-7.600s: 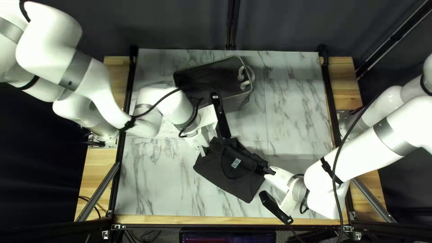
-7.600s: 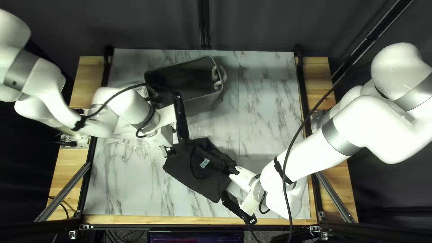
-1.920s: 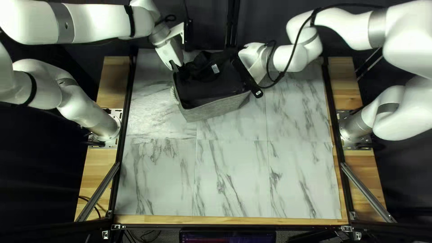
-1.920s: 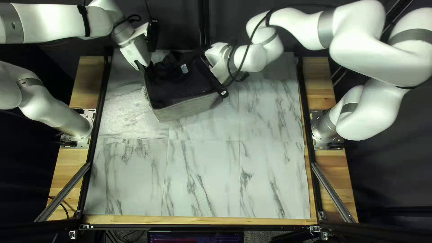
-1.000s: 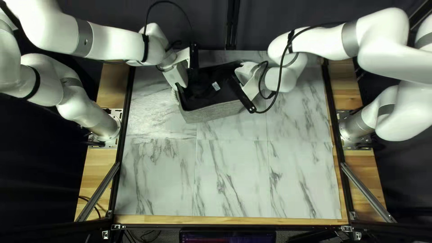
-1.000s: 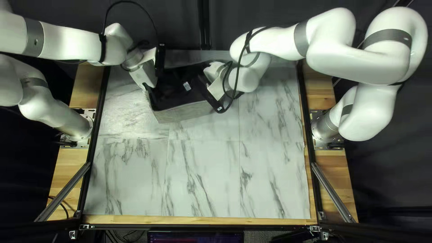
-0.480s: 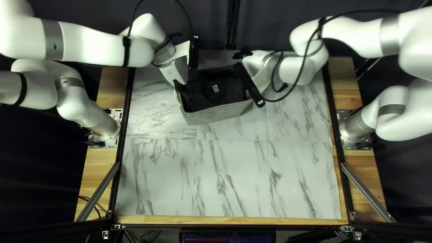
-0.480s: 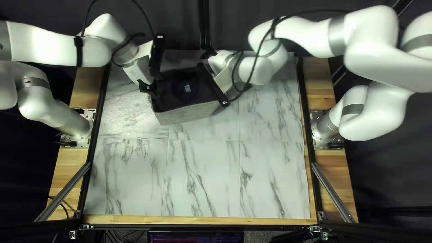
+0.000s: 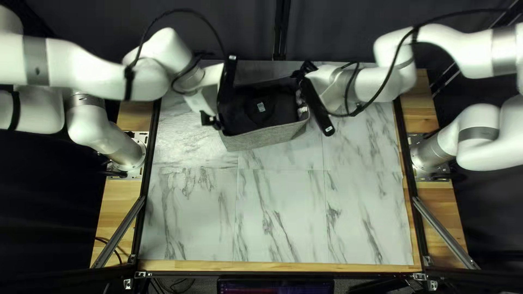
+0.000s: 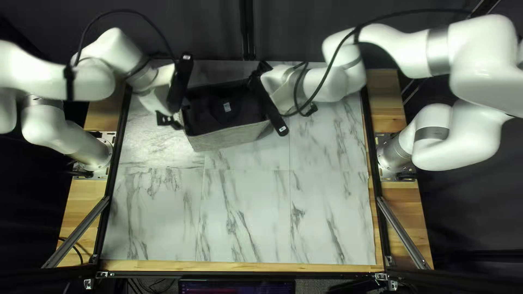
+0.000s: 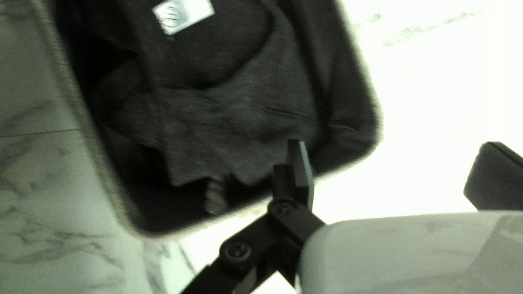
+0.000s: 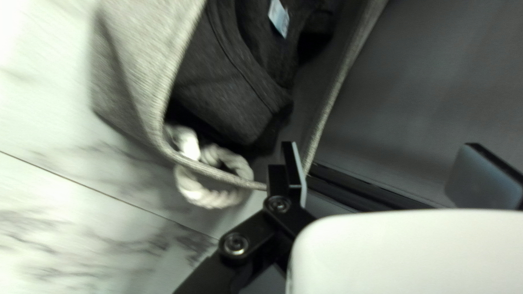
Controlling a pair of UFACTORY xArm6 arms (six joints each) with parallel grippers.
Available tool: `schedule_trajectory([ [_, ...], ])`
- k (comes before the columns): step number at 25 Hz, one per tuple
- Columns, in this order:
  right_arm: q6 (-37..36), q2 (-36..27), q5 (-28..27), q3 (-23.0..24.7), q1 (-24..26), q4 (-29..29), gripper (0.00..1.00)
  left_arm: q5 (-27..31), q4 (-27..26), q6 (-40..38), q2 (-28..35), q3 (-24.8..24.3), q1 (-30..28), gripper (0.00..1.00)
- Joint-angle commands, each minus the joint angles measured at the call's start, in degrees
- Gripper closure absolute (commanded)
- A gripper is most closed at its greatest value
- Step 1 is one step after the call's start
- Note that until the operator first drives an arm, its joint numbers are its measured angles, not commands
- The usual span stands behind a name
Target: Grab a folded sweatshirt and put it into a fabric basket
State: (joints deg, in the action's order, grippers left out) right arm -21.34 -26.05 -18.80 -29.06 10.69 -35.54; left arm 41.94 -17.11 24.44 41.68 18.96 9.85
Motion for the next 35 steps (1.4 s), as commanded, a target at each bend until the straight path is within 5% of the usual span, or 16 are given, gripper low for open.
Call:
schedule_trajectory([
  [1,-1.92,-11.38,-12.06,4.14,-10.56,13.42,0.00,-0.99,10.29,-16.90,-0.59,0.37,-9.83,0.00],
  [8,9.45,-14.30,-23.31,3.48,-22.99,15.11,0.00,4.85,17.03,-31.67,-2.34,4.50,-19.92,0.00],
  [14,7.62,-16.37,-32.70,-1.91,-23.97,18.17,0.00,13.83,19.71,-38.29,0.40,9.28,-24.18,0.00],
  [17,4.92,-17.47,-34.45,-1.88,-21.89,20.74,0.00,13.27,20.78,-43.76,-3.52,10.99,-28.65,0.00],
  [25,-12.24,-19.06,-31.75,1.75,-5.91,30.33,0.00,10.47,24.79,-57.34,-10.89,14.29,-39.54,0.00],
  [29,-15.01,-19.85,-31.25,3.48,-2.23,32.42,0.00,7.68,25.16,-60.34,-16.65,16.30,-40.87,0.00],
  [35,-13.63,-24.27,-32.12,5.63,0.48,32.33,0.00,6.14,26.17,-62.42,-16.13,14.91,-42.20,0.00],
])
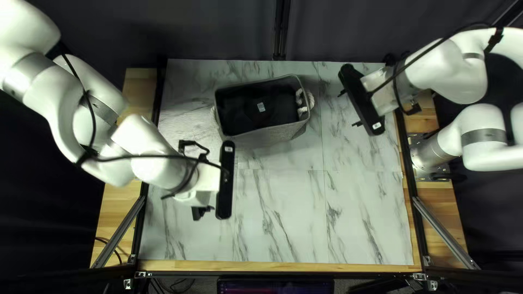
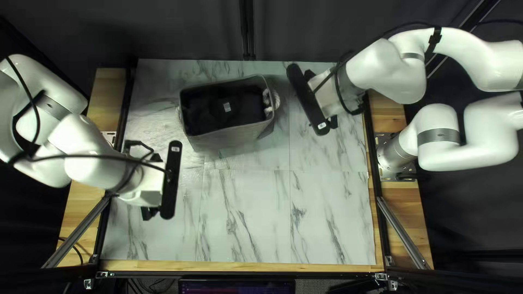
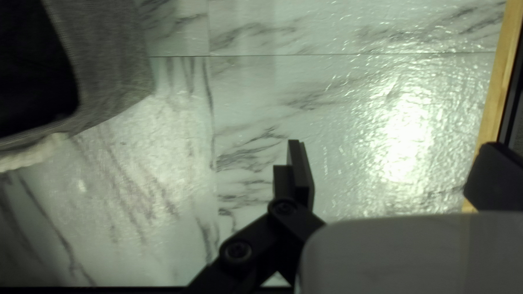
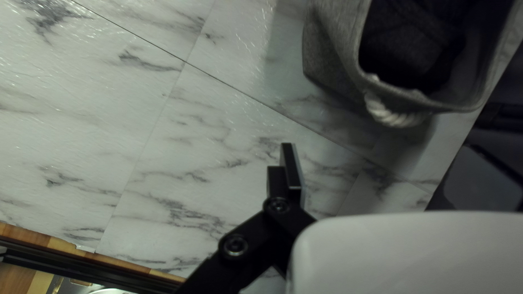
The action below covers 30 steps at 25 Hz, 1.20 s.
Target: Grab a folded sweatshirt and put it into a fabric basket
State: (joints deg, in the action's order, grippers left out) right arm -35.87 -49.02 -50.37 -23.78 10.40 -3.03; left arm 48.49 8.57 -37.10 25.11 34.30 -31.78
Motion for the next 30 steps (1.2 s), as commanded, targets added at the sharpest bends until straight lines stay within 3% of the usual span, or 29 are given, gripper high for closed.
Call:
schedule_trajectory([
  [1,1.01,-1.50,-0.68,0.35,0.90,-0.20,0.00,-0.32,0.54,-0.97,0.57,-0.47,-0.63,0.00],
  [7,1.94,-4.06,-1.98,1.01,1.58,-0.47,0.00,-0.56,0.31,-1.09,3.29,-2.65,-0.99,0.00],
  [30,1.94,-4.06,-1.98,1.01,1.58,-0.47,0.00,-0.60,0.24,-0.93,3.29,-2.68,-0.90,0.00],
])
